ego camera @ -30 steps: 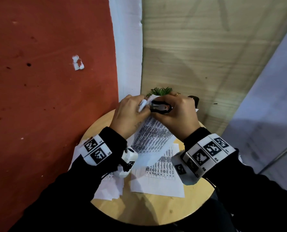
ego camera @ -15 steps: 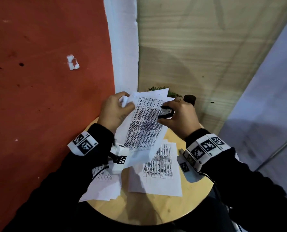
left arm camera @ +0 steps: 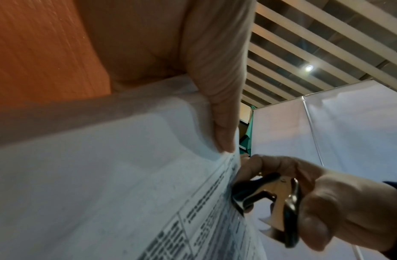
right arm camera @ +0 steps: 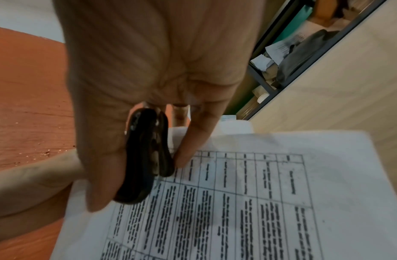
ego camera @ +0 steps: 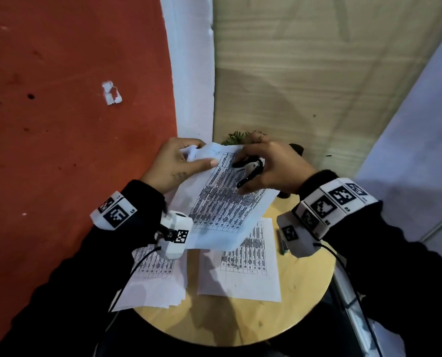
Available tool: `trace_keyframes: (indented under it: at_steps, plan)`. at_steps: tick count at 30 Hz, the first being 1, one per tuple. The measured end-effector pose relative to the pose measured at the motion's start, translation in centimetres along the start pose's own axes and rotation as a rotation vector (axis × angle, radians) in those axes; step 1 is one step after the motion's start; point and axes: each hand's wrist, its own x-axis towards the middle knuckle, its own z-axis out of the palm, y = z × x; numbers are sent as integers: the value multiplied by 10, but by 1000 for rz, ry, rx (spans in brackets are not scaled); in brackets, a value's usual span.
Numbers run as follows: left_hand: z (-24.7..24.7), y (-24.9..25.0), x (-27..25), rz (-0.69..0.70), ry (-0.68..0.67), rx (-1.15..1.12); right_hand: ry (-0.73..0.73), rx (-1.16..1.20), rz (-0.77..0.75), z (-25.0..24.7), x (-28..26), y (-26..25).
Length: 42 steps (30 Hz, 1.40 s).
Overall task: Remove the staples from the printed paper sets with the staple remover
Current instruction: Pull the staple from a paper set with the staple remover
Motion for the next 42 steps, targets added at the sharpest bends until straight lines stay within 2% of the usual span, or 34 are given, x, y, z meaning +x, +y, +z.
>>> trace_keyframes:
  at_steps: [2, 3, 5, 6, 8, 10, 14, 17, 21, 27, 31, 34, 36, 39, 42]
  plan:
    - [-3, -3, 3, 31, 99, 64, 15, -15, 1, 0, 1, -2]
    - [-5, -5, 3, 90, 190, 180, 25, -25, 0, 1, 1, -3]
    - [-7, -2, 4, 266, 311, 571, 33, -56, -12, 2, 0, -5]
    - [-6, 4, 5, 324, 320, 754, 34, -75, -28, 3, 0, -6]
    - [0, 24, 7, 314, 240, 1042, 45, -95, -65, 4, 1, -10]
    - [5, 34, 12, 290, 136, 1148, 66, -86, -80, 3, 1, -13]
    - [3, 33, 21, 228, -9, 1035, 91, -25, -84, 1, -1, -15]
    - [2, 29, 20, 288, 14, 946, 105, 1, -85, -1, -4, -14]
    - [3, 26, 17, 244, -5, 714, 142, 38, -85, -2, -7, -14]
    - [-1, 28, 18, 205, -77, 749, 130, 30, -75, -5, -14, -6]
    - [-6, 25, 16, 180, -60, 697, 102, -8, 9, -18, -18, 2]
    - [-6, 24, 15, 183, -77, 706, 105, 1, -2, -22, -20, 1]
    - [-5, 24, 16, 191, -78, 662, 156, 20, -19, -21, -22, -1]
    - [-3, 22, 18, 189, -70, 578, 396, 20, -120, -8, -24, -8]
    - [0, 22, 20, 170, -80, 534, 557, -160, -249, 9, -23, -16]
